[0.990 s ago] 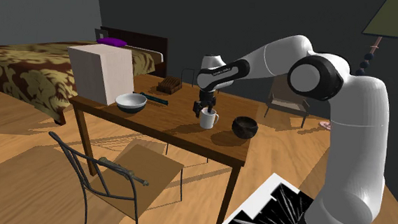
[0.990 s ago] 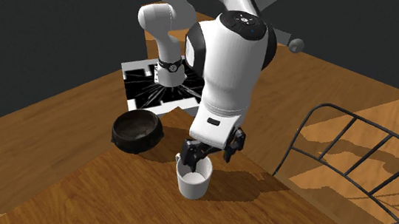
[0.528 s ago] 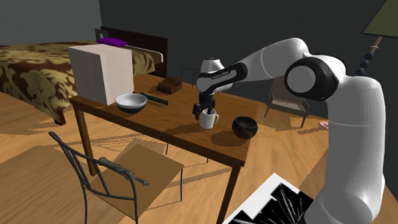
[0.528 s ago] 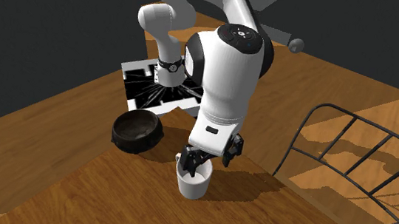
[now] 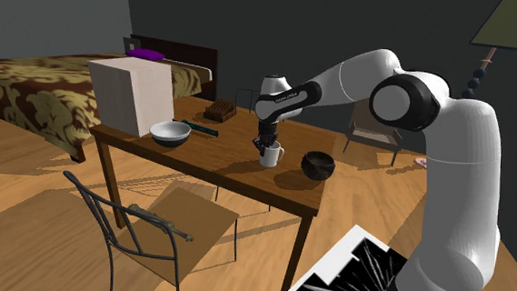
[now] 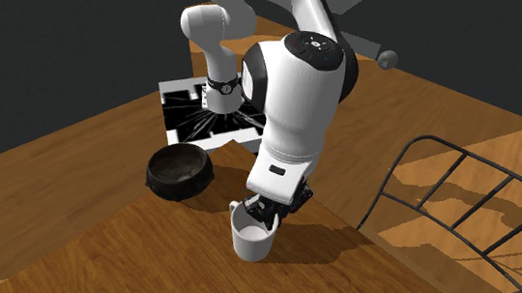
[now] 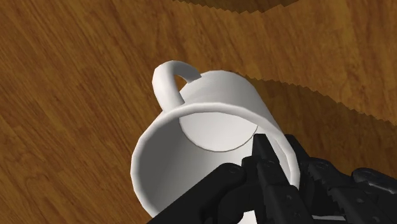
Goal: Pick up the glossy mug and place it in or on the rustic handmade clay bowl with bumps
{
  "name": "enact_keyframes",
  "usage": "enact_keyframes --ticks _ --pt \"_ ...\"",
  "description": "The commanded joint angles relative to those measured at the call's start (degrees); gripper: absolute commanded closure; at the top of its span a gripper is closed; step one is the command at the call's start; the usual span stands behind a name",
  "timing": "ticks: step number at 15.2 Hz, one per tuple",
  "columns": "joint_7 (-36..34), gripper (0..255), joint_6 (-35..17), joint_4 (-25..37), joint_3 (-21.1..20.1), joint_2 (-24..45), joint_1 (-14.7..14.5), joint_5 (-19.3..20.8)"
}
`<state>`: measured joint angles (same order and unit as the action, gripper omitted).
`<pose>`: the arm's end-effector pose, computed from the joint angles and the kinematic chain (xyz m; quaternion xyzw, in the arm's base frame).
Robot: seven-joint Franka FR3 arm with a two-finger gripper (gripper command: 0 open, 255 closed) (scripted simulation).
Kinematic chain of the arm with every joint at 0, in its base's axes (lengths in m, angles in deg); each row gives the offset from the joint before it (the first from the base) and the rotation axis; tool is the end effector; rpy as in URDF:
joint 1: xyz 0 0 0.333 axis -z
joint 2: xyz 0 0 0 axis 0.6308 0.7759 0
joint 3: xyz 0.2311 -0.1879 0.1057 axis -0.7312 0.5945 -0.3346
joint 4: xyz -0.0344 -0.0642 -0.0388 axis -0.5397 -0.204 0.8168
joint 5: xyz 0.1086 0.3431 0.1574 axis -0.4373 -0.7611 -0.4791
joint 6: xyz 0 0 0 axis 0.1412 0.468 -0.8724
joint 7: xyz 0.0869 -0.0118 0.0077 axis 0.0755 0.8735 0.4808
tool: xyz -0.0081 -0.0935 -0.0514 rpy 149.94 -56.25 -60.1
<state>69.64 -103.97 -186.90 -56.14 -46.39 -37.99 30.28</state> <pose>0.6641 -0.0558 0.3497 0.9991 0.0052 0.0263 0.0336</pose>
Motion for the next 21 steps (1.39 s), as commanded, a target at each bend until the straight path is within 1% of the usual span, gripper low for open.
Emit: enact_keyframes --ticks 1,6,21 --pt "0.0 255 0.0 0.0 0.0 0.0 0.0 0.0" --pt "0.0 255 -0.01 0.0 0.0 0.0 0.0 0.0" --pt "0.44 255 9.93 5.99 0.06 -3.97 -0.08 0.02"
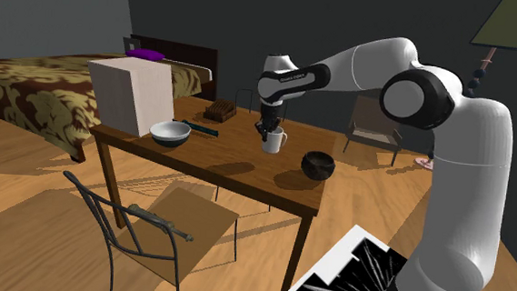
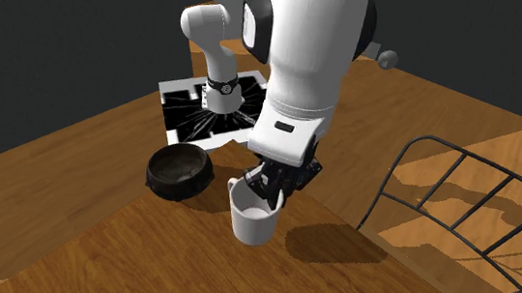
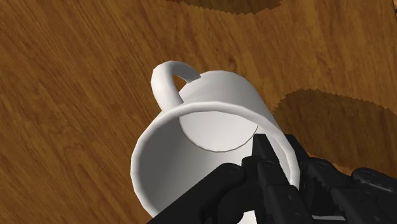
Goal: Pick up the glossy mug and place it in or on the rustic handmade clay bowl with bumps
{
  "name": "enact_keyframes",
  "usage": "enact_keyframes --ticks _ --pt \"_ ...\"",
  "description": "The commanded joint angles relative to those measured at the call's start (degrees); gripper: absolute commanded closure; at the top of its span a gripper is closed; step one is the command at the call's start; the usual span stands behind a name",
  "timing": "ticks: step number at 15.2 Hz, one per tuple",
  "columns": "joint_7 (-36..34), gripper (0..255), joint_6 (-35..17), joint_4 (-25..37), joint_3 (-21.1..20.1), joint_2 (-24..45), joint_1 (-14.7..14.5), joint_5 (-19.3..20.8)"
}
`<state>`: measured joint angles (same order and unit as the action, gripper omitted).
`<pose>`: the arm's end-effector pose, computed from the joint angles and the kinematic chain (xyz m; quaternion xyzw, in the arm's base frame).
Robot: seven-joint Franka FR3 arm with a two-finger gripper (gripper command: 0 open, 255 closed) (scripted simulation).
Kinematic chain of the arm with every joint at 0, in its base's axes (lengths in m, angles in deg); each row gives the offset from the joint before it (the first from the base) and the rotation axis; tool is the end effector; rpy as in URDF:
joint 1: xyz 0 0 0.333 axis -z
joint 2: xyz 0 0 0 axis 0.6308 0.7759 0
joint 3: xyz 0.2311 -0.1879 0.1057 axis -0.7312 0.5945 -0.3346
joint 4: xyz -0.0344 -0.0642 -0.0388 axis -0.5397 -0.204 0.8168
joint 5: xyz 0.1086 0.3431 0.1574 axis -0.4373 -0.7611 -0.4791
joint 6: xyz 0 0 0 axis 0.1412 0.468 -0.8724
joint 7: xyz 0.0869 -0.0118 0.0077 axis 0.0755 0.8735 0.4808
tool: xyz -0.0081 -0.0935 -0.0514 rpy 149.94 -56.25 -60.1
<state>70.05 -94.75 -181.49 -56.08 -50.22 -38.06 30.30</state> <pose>0.6638 -0.0560 0.4237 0.9991 0.0051 0.0264 0.0337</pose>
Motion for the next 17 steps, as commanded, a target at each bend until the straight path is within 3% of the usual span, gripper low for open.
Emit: enact_keyframes --ticks 1,17 --pt "0.06 255 1.41 1.1 0.0 -0.31 -0.01 -0.01" --pt "0.65 255 13.23 11.8 0.04 -1.45 0.02 -0.12"
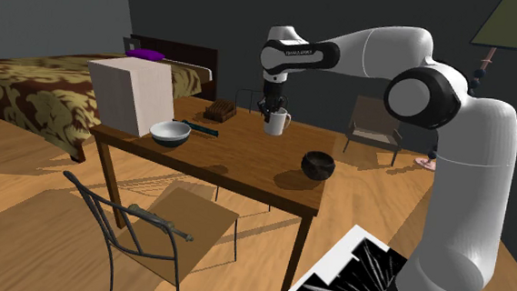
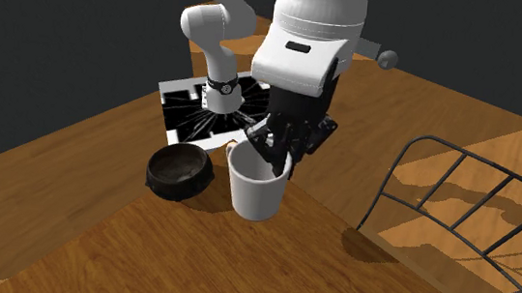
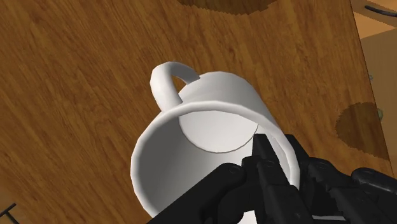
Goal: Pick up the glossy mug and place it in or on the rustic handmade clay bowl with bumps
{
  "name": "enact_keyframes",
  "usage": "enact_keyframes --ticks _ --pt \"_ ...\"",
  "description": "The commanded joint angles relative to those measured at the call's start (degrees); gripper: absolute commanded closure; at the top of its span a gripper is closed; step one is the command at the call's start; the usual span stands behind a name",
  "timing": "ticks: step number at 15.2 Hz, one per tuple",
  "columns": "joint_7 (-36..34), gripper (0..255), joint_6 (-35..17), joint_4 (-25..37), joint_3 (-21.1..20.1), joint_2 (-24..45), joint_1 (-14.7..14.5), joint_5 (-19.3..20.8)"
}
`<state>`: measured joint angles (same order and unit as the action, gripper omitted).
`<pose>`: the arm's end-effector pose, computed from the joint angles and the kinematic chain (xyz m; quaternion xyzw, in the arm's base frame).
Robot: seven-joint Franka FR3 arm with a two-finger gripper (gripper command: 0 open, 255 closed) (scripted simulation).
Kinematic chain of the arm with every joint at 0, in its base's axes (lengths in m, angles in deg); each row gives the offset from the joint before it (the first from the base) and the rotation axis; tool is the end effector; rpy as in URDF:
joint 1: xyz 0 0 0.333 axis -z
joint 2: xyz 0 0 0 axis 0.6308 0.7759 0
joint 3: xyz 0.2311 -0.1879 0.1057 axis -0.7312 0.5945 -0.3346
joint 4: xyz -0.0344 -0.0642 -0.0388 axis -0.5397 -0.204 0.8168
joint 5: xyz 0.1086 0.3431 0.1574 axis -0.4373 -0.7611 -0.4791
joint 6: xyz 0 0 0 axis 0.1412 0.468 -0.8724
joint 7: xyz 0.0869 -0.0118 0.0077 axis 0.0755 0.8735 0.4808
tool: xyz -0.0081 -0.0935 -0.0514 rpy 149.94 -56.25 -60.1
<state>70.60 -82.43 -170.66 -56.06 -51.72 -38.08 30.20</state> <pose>0.6641 -0.0555 0.5125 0.9991 0.0050 0.0263 0.0336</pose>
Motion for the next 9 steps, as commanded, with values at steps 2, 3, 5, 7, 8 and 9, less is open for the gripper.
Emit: enact_keyframes --ticks 2,3,5,7,8,9 --pt "0.73 255 0.44 -1.7 0.25 -2.17 0.42 0.03" --pt "1.36 255 -0.31 -4.56 0.5 -4.33 0.8 0.09" --pt "2.68 255 -1.54 -9.81 1.06 -8.43 1.58 0.24" --pt "4.06 255 -2.49 -14.54 1.69 -12.3 2.37 0.44" --pt "4.77 255 -2.87 -16.73 2.04 -14.16 2.76 0.56" --pt "5.5 255 -3.2 -18.82 2.41 -15.98 3.16 0.69"
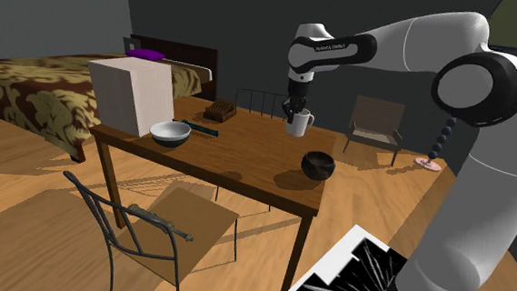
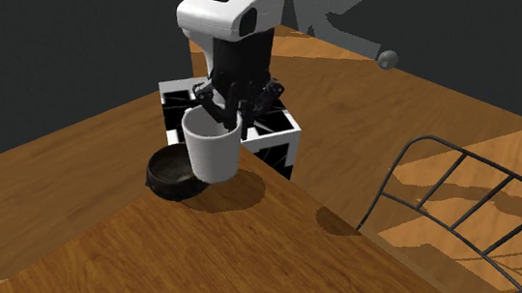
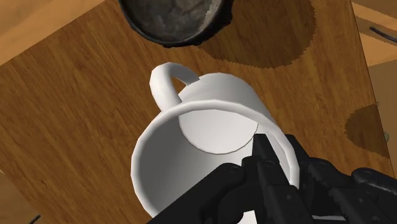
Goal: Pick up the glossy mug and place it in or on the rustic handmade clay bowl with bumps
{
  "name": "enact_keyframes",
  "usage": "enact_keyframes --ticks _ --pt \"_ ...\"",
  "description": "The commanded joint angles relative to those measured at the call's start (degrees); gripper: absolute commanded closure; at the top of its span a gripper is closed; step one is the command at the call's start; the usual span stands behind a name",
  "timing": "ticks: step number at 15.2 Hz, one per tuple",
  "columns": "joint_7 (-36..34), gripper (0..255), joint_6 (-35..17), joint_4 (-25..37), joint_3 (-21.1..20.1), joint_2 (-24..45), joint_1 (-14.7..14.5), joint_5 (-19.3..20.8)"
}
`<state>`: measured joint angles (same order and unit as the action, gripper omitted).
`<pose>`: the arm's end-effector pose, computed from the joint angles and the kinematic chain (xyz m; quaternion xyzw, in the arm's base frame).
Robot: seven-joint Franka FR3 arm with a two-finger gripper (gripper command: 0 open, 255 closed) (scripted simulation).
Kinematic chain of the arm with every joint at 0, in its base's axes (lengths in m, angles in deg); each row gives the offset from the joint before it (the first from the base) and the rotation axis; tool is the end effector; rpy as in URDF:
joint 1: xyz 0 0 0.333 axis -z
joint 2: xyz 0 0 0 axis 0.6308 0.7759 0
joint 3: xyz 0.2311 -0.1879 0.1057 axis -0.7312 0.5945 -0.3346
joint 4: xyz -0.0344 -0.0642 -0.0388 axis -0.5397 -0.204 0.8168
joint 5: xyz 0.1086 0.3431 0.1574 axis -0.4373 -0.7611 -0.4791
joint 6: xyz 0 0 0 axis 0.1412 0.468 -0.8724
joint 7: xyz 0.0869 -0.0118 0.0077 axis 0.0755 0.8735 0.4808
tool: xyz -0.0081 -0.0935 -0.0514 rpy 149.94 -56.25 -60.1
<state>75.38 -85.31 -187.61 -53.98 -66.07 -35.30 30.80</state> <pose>0.5845 -0.1043 0.5310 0.9991 0.0047 0.0260 0.0338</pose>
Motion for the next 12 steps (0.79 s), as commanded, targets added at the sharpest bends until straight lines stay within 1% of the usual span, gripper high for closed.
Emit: enact_keyframes --ticks 1,5,10,12 --pt "1.47 255 -0.58 -3.87 0.71 -3.41 0.78 0.24" --pt "4.58 255 -1.14 -10.98 2.41 -10.19 2.45 1.04" --pt "8.88 255 -0.87 -18.3 4.98 -18.17 4.78 2.55" --pt "8.82 255 -2.41 -19.75 5.04 -18.08 4.81 2.59"
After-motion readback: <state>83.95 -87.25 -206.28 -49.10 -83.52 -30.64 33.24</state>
